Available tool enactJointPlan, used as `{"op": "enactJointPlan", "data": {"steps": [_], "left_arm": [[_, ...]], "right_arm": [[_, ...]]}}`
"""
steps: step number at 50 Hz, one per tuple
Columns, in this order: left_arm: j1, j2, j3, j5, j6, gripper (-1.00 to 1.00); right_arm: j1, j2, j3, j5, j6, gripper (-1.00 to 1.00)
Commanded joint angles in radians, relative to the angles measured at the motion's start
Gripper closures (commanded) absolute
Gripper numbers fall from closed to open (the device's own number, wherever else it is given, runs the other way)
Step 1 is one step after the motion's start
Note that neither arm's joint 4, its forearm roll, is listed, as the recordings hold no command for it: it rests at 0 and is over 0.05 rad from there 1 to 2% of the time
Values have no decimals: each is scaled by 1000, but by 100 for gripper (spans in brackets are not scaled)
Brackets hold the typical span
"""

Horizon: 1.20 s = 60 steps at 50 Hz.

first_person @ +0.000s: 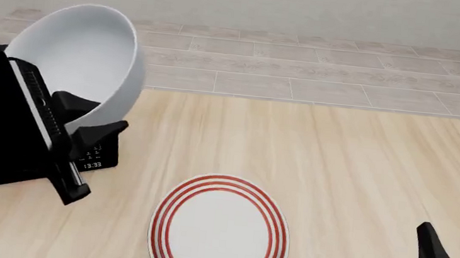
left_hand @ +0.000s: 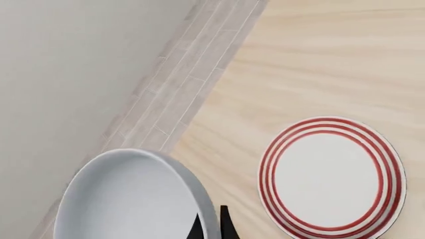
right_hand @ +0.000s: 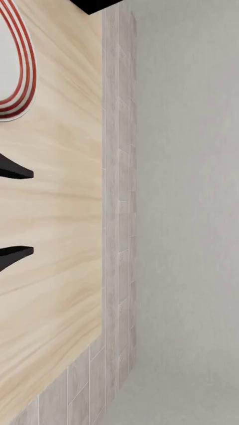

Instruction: Pick up the white bowl and put it on the plate.

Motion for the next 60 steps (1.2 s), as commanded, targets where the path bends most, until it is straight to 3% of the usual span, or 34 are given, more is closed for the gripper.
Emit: {"op": "enactJointPlan", "data": {"steps": [1, 29, 32, 35, 60], "left_arm": [[-52, 12, 13, -28, -9, 100], [-171, 58, 104, -99, -43, 100], [-193, 76, 87, -87, -85, 100], [-194, 76, 111, -112, -60, 100], [-276, 113, 145, -146, -89, 100]], "right_arm": [[0, 1, 0, -1, 0, -100], [0, 1, 0, -1, 0, -100], [0, 1, 0, -1, 0, -100], [0, 1, 0, -1, 1, -100], [0, 1, 0, -1, 0, -100]]}}
